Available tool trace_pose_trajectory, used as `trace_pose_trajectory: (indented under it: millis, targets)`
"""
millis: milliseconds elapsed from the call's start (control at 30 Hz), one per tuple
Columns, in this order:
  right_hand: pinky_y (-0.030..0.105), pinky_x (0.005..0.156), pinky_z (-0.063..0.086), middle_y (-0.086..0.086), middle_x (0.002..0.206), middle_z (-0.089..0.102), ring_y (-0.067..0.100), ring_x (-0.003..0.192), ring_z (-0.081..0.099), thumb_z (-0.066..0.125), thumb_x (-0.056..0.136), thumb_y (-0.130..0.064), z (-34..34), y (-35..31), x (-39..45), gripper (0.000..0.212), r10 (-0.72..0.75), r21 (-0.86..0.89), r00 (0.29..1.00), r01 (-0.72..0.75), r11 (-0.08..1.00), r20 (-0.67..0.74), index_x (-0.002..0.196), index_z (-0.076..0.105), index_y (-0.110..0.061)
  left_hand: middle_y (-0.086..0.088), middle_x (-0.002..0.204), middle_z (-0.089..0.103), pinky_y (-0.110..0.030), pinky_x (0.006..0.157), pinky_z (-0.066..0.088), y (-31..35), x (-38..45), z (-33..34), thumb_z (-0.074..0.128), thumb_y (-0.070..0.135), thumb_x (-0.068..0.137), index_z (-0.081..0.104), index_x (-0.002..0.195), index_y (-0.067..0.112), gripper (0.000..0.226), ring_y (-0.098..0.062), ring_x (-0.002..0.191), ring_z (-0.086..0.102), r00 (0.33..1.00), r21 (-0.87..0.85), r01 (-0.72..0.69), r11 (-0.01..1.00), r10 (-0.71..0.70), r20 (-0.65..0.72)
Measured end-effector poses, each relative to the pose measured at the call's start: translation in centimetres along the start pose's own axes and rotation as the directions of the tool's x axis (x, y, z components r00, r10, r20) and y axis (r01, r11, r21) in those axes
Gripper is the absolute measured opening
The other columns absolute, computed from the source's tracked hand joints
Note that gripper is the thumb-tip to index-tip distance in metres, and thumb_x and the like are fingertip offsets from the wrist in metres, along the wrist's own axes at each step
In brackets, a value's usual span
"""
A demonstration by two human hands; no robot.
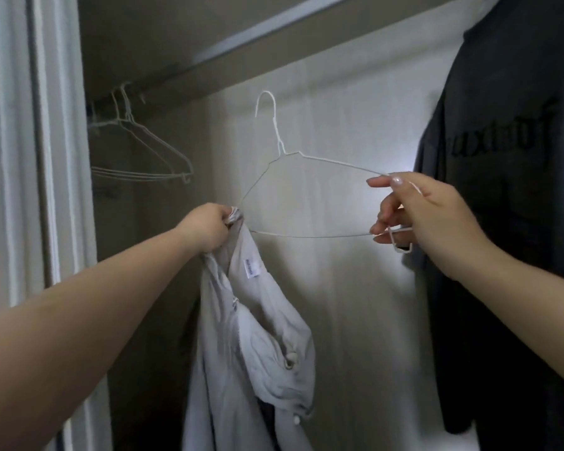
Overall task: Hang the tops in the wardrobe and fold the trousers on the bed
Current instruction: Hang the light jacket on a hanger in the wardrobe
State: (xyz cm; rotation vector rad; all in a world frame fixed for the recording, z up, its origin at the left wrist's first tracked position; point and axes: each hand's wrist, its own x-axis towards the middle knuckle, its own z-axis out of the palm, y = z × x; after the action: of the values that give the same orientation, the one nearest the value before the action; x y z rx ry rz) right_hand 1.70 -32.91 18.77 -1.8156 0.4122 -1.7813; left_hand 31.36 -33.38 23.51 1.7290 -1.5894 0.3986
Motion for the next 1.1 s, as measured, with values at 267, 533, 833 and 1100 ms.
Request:
trace_pose_trajectory:
  millis: [267, 533, 833, 1100]
  targets:
    - [0.028, 0.047, 0.052, -0.002, 0.055, 0.054, 0.016, 0.051, 0.062, 0.045, 0.099, -0.034, -2.0, 0.2, -2.3, 0.033, 0.106, 0.136, 0.993, -0.111, 0.984, 0.043, 0.085, 0.073, -0.024, -0.024, 0.118, 0.060, -0.032, 0.086, 0.043, -1.8, -0.8, 0.9, 0.046, -0.001, 0.088, 0.061, 0.106, 0.001, 0.023, -0.037, 0.110, 0.056, 0.995, 0.250, 0.073, 0.965, -0.086, 0.042]
    - [0.028, 0.047, 0.052, -0.002, 0.054, 0.051, 0.015, 0.050, 0.061, 0.044, 0.099, -0.035, -2.5, -0.1, -3.2, 0.036, 0.132, 0.142, 0.989, -0.140, 0.980, 0.064, 0.083, 0.074, -0.025, -0.027, 0.126, 0.056, -0.033, 0.088, 0.044, -3.4, -0.1, 1.2, 0.050, 0.000, 0.092, 0.052, 0.124, -0.010, 0.033, -0.037, 0.116, 0.054, 0.943, 0.145, 0.326, 0.934, -0.331, 0.012]
    - [0.028, 0.048, 0.051, -0.002, 0.055, 0.051, 0.014, 0.050, 0.060, 0.045, 0.097, -0.037, -2.8, 0.6, -4.1, 0.035, 0.173, 0.161, 0.981, -0.186, 0.969, 0.092, 0.083, 0.075, -0.027, -0.017, 0.090, 0.057, -0.028, 0.071, 0.040, -2.6, -0.7, 1.7, 0.045, -0.003, 0.091, 0.061, 0.103, 0.001, 0.021, -0.022, 0.083, 0.052, 0.989, -0.288, 0.149, 0.946, -0.135, 0.067]
    - [0.029, 0.048, 0.051, -0.001, 0.056, 0.052, 0.014, 0.049, 0.059, 0.045, 0.097, -0.036, -1.8, 1.8, -4.6, 0.034, 0.186, 0.132, 0.975, -0.202, 0.970, 0.124, 0.084, 0.075, -0.027, -0.011, 0.067, 0.051, -0.023, 0.050, 0.039, 0.6, -3.3, 1.7, 0.041, -0.005, 0.085, 0.061, 0.100, 0.005, 0.028, -0.016, 0.050, 0.049, 0.988, -0.575, 0.075, 0.815, 0.017, 0.154]
